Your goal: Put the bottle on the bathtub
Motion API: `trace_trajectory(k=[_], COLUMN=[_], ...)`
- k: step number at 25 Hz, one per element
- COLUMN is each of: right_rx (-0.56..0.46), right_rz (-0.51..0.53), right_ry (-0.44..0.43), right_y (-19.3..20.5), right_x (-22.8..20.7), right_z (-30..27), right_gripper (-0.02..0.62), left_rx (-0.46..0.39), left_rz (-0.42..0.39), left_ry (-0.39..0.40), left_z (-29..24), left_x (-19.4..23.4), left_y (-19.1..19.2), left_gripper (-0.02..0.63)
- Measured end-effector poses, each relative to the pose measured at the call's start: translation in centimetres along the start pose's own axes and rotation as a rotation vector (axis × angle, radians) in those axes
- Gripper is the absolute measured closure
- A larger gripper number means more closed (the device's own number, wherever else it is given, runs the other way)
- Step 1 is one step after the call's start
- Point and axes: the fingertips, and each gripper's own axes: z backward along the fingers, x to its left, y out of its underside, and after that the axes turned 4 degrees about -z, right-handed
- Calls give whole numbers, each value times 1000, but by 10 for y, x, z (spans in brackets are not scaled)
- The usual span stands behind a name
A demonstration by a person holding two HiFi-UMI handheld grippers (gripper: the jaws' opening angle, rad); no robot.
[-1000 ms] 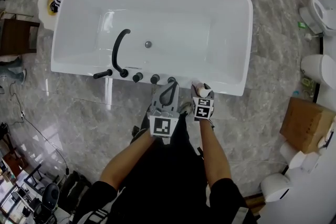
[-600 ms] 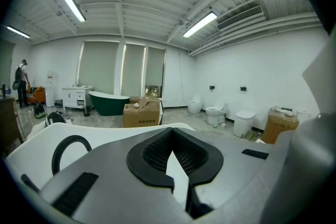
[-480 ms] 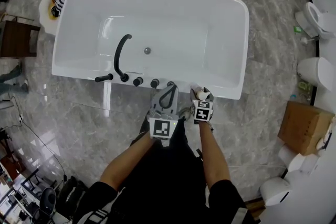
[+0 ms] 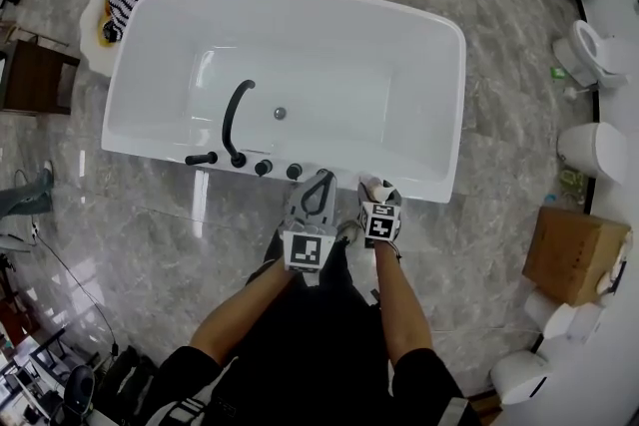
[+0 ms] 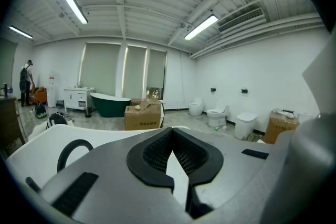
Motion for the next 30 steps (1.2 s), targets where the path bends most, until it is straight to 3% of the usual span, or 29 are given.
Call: trace_trajectory(k=[10, 19, 25, 30], right_rx=[6, 32, -47, -170], right_rz=[-27, -90, -156, -188], right_ry=[-24, -88, -114, -124], right_y=[0, -6, -32, -75], right_x=[4, 7, 1, -4], right_z=[25, 77, 118, 163], right_gripper=[341, 341, 341, 341], left_rx=[20, 25, 53, 42], left_rz=[58, 52, 70, 72], left_ry=[6, 20, 3, -4], left_z=[3, 7, 21, 32], left_x=[-2, -8, -6, -6], left_y=[-9, -28, -35, -59], left_gripper=[591, 591, 592, 591])
